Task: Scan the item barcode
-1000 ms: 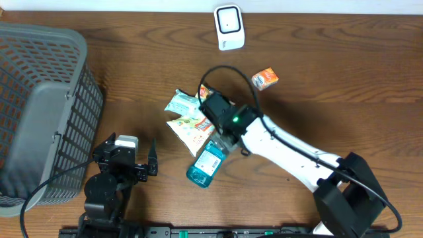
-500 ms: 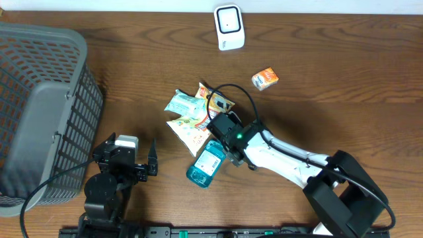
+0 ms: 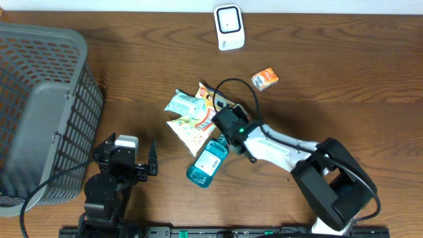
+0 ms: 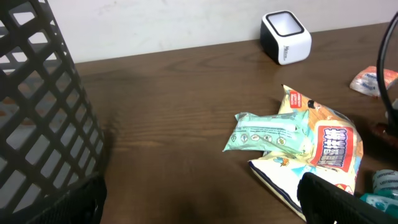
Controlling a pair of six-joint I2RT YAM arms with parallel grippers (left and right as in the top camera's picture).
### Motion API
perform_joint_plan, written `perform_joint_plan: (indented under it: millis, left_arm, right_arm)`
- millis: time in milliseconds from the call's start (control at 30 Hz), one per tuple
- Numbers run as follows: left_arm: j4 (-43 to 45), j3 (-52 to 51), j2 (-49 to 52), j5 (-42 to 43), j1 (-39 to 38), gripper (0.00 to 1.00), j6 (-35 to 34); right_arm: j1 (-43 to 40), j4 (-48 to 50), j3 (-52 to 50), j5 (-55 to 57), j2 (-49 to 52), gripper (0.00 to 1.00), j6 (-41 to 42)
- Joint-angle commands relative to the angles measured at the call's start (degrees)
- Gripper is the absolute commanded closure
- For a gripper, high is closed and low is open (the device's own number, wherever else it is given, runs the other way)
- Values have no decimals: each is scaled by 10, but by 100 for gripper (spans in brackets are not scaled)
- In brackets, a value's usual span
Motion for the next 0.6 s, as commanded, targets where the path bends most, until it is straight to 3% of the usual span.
perform_joint_plan:
  millis: [0, 233, 567]
  left_arm:
    - [0, -1, 0, 7, 0, 2, -1]
    - [0, -1, 0, 7, 0, 2, -1]
    - [0, -1, 0, 7, 0, 2, -1]
  right_arm:
    - [-6, -16, -28, -105, 53, 96, 1]
    - [-5, -104, 70, -184, -17, 99, -1]
    - [59, -153, 118, -184, -233, 99, -158]
